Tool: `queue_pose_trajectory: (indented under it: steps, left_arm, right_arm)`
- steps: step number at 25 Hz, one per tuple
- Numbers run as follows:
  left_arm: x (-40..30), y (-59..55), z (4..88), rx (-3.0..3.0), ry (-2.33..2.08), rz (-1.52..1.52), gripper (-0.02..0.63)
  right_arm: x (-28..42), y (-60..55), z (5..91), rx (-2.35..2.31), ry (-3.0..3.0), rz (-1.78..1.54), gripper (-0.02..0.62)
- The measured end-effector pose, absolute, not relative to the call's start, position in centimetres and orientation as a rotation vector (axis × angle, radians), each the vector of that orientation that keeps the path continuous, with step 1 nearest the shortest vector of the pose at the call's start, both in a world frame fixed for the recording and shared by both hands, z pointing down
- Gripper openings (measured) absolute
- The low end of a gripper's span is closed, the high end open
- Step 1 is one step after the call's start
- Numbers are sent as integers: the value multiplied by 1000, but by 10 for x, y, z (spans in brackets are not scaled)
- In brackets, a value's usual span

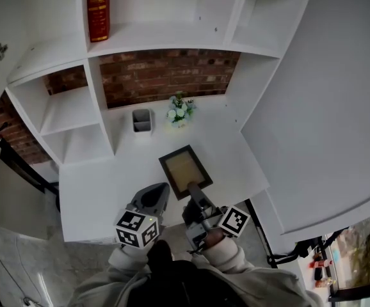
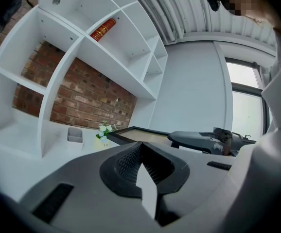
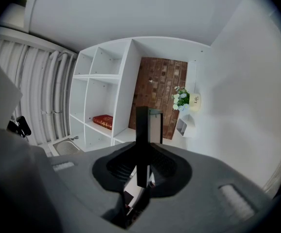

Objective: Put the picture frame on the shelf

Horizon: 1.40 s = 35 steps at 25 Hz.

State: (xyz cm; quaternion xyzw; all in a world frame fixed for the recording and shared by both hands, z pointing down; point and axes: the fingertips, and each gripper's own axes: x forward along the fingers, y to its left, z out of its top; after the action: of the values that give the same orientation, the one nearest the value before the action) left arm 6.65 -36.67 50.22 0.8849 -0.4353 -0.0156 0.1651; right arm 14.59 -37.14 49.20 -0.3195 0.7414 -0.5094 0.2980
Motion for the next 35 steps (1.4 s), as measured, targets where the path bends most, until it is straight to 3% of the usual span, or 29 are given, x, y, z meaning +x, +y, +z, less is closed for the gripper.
queue_pose_trajectory:
  steps: [35]
  left_arm:
    - [37,-513,358,2673,-1233,-38,3]
  right_arm:
    - [116,-508,331,-722,1993,-1186,67]
